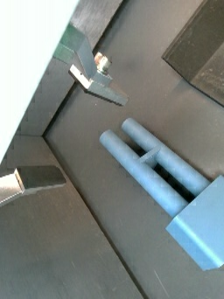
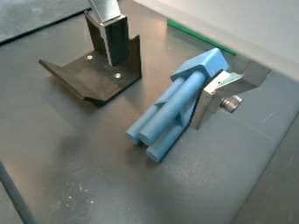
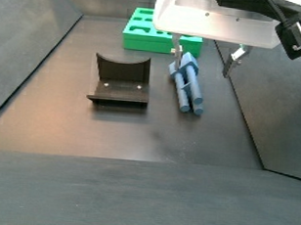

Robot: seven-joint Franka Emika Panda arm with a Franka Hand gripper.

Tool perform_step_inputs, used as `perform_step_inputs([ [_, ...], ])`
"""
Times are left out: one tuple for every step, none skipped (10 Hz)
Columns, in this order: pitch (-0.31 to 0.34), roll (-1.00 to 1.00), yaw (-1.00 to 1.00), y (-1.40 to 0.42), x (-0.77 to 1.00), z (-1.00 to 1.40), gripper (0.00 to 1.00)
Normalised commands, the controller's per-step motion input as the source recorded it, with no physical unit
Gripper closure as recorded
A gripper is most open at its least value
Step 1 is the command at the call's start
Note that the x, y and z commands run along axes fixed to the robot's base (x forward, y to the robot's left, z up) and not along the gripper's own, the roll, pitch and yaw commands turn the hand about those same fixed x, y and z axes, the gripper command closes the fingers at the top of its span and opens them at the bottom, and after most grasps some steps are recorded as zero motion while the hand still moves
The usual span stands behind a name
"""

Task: Pick up the 3 prong object. Move up. Rotate the 3 prong object. Place the 3 prong object on the fixture. Regrasp the 3 prong object. Move to above the board. Insert the 3 prong object.
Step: Rotate the 3 prong object.

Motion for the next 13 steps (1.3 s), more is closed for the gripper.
perform_step_inputs([
  [-0.014, 0.00, -0.06, 0.00, 0.01, -1.00, 0.00],
  [-0.023, 0.01, -0.06, 0.01, 0.02, -1.00, 0.00],
  [-0.027, 0.02, -0.06, 0.01, 0.02, -1.00, 0.00],
  [-0.023, 0.04, -0.04, 0.02, 0.03, -1.00, 0.00],
  [-0.021, 0.05, -0.04, 0.02, 0.03, -1.00, 0.00],
  [-0.017, 0.06, -0.03, 0.03, 0.04, -1.00, 0.00],
  [-0.014, 0.07, -0.03, 0.03, 0.04, -0.88, 0.00],
  [-0.015, 0.08, -0.03, 0.02, 0.04, -0.72, 0.00],
  [-0.017, 0.09, -0.03, 0.02, 0.04, -0.64, 0.00],
  [-0.018, 0.10, -0.02, 0.02, 0.04, -0.49, 0.00],
  [-0.019, 0.11, -0.02, 0.02, 0.03, -0.35, 0.00],
  [-0.020, 0.12, -0.02, 0.01, 0.03, -0.24, 0.00],
  [-0.024, 0.13, -0.02, 0.01, 0.03, -0.17, 0.00],
])
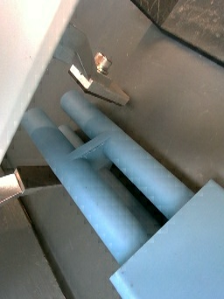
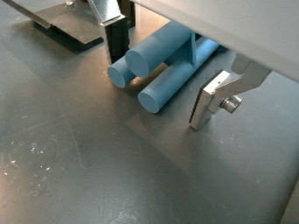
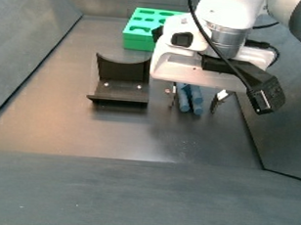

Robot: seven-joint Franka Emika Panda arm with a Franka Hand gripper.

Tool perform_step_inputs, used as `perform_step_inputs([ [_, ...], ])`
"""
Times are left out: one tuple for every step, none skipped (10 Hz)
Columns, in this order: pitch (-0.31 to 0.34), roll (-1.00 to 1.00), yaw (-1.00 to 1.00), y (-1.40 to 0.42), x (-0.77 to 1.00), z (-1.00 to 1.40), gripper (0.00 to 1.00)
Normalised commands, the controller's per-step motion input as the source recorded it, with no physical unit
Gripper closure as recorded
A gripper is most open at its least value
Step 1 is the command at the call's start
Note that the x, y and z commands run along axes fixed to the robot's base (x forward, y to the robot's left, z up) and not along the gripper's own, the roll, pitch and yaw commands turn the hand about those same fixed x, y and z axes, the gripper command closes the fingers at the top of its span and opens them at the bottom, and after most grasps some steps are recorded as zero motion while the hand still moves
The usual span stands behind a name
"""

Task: Pick up the 3 prong object. Move up. Rotate the 3 prong object. Place the 3 prong object on the fixture. Regrasp the 3 prong object. Move to above the board. Insert the 3 prong object.
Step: Rotate the 3 prong object.

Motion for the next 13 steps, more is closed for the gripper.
perform_step_inputs([
  [-0.024, 0.13, -0.02, 0.01, 0.03, -0.17, 0.00],
  [-0.020, 0.13, -0.02, 0.01, 0.02, -0.17, 0.00],
  [-0.021, 0.13, -0.02, 0.01, 0.03, -0.17, 0.00],
  [-0.021, 0.13, -0.02, 0.01, 0.03, -0.17, 0.00],
  [-0.022, 0.13, -0.02, 0.01, 0.03, -0.17, 0.00],
  [-0.022, 0.13, -0.02, 0.01, 0.03, -0.17, 0.00],
  [-0.022, 0.13, -0.02, 0.01, 0.03, -0.17, 0.00],
  [-0.021, 0.13, -0.02, 0.01, 0.03, -0.17, 0.00],
  [-0.022, 0.13, -0.02, 0.01, 0.03, -0.17, 0.00],
  [-0.022, 0.13, -0.02, 0.01, 0.03, -0.17, 0.00],
  [-0.021, 0.13, -0.02, 0.01, 0.03, -0.17, 0.00],
  [-0.022, 0.13, -0.02, 0.01, 0.03, -0.17, 0.00],
  [-0.022, 0.13, -0.02, 0.01, 0.03, -0.17, 0.00],
])
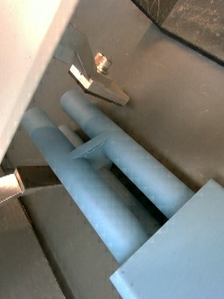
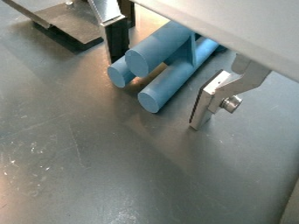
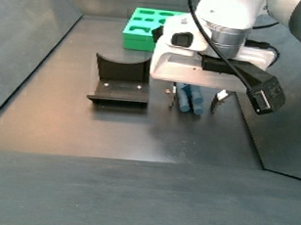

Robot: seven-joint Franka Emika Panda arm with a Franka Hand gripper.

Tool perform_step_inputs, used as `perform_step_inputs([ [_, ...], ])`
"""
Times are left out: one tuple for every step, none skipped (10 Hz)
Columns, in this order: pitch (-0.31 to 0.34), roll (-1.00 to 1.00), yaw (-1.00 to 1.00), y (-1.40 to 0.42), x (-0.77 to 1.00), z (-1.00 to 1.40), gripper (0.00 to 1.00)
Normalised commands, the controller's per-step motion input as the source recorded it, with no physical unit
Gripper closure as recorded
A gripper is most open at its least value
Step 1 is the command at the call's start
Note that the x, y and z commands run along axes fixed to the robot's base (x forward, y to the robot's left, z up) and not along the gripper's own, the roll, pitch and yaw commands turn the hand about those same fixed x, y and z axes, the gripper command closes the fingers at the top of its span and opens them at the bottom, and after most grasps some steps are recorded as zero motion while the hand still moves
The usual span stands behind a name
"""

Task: Pick up the 3 prong object. Move up. Rotate the 3 prong object. Place the 3 prong object on the fixture. Regrasp the 3 prong object. Move to above the board. Insert the 3 prong object.
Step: Rotate the 3 prong object.

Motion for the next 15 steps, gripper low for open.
perform_step_inputs([
  [-0.022, 0.13, -0.02, 0.01, 0.03, -0.17, 0.00],
  [-0.021, 0.13, -0.02, 0.01, 0.03, -0.17, 0.00],
  [-0.021, 0.13, -0.02, 0.01, 0.03, -0.17, 0.00],
  [-0.022, 0.13, -0.02, 0.01, 0.03, -0.17, 0.00],
  [-0.022, 0.13, -0.02, 0.01, 0.03, -0.17, 0.00],
  [-0.022, 0.13, -0.02, 0.01, 0.03, -0.17, 0.00],
  [-0.022, 0.13, -0.02, 0.01, 0.03, -0.17, 0.00],
  [-0.022, 0.13, -0.02, 0.01, 0.03, -0.17, 0.00],
  [-0.022, 0.13, -0.02, 0.01, 0.03, -0.17, 0.00],
  [-0.022, 0.13, -0.02, 0.01, 0.03, -0.17, 0.00],
  [-0.022, 0.13, -0.02, 0.01, 0.03, -0.17, 0.00],
  [-0.022, 0.13, -0.02, 0.01, 0.03, -0.17, 0.00],
  [-0.022, 0.13, -0.02, 0.01, 0.03, -0.17, 0.00],
  [-0.022, 0.13, -0.02, 0.01, 0.03, -0.17, 0.00],
  [-0.022, 0.13, -0.02, 0.01, 0.03, -0.17, 0.00],
])
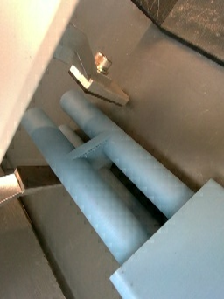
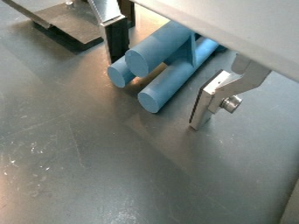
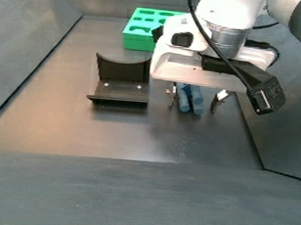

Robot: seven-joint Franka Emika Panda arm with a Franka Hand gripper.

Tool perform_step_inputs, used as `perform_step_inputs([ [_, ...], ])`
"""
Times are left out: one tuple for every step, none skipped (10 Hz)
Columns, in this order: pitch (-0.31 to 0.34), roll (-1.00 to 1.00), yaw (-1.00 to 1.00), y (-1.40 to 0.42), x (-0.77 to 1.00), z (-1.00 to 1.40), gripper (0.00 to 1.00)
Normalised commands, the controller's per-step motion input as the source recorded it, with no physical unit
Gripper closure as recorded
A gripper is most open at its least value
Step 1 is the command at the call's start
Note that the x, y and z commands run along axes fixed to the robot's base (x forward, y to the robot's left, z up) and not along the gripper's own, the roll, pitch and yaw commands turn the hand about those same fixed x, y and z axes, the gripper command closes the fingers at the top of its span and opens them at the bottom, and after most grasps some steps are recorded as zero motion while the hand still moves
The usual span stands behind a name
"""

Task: Pick up the 3 prong object. Move up. Rotate the 3 prong object. Place the 3 prong object on the fixture. Regrasp the 3 prong object. Move to above the board. Insert the 3 prong object.
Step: Rotate the 3 prong object.

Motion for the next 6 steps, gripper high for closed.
perform_step_inputs([
  [-0.022, 0.13, -0.02, 0.01, 0.03, -0.17, 0.00],
  [-0.022, 0.13, -0.02, 0.01, 0.03, -0.17, 0.00],
  [-0.022, 0.13, -0.02, 0.01, 0.03, -0.17, 0.00],
  [-0.022, 0.13, -0.02, 0.01, 0.03, -0.17, 0.00],
  [-0.022, 0.13, -0.02, 0.01, 0.03, -0.17, 0.00],
  [-0.022, 0.13, -0.02, 0.01, 0.03, -0.17, 0.00],
])
